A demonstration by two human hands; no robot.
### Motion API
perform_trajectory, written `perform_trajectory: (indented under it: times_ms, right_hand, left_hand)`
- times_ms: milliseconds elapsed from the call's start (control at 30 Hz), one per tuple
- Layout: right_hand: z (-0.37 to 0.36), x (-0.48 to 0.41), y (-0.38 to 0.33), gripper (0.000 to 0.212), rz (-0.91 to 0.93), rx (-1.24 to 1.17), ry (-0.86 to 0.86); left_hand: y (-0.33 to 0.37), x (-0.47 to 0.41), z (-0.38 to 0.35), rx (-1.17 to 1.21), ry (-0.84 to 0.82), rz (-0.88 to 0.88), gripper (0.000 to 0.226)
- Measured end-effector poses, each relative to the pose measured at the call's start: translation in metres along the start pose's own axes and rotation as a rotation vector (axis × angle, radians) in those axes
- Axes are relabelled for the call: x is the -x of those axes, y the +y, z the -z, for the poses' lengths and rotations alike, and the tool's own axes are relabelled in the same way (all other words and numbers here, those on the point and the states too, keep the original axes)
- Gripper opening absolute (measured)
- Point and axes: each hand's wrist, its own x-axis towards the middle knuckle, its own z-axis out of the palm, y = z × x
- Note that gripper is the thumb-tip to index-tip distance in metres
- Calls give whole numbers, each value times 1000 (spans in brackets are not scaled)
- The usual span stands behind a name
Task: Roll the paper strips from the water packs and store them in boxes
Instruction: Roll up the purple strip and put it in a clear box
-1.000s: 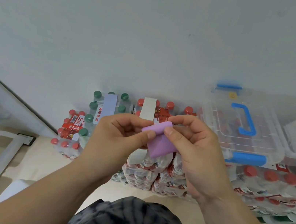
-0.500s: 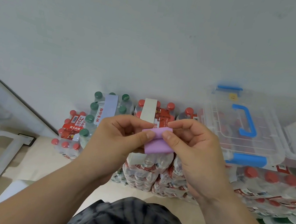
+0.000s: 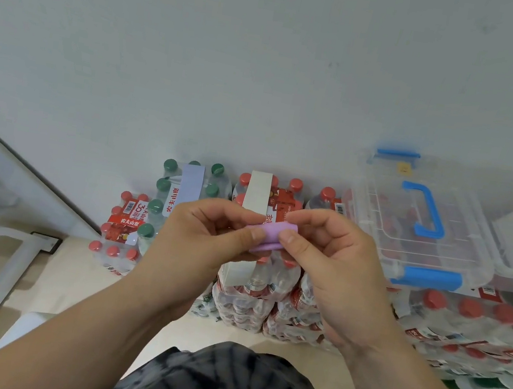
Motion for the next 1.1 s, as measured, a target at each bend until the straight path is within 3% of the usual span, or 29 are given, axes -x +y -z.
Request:
perform_trajectory:
  times_ms: [267, 400, 567, 900, 1100]
  right_hand:
    - [6, -3, -1, 16, -5, 11, 27]
    - [6, -3, -4, 20, 44, 87, 59]
    - [-1, -6, -4, 32, -10, 1, 174]
    - [-30, -24, -10, 20, 35, 359, 323]
    - [-34, -29, -19, 18, 21, 407, 476]
  left_hand:
    - [-4, -7, -4, -21, -42, 24, 19]
    - [-1, -16, -4, -37, -131, 80, 28]
    - [-1, -28, 1, -142, -304, 87, 27]
    - [-7, -82, 15, -285, -476, 21, 14]
    - [-12, -108, 7, -258, -667, -32, 9]
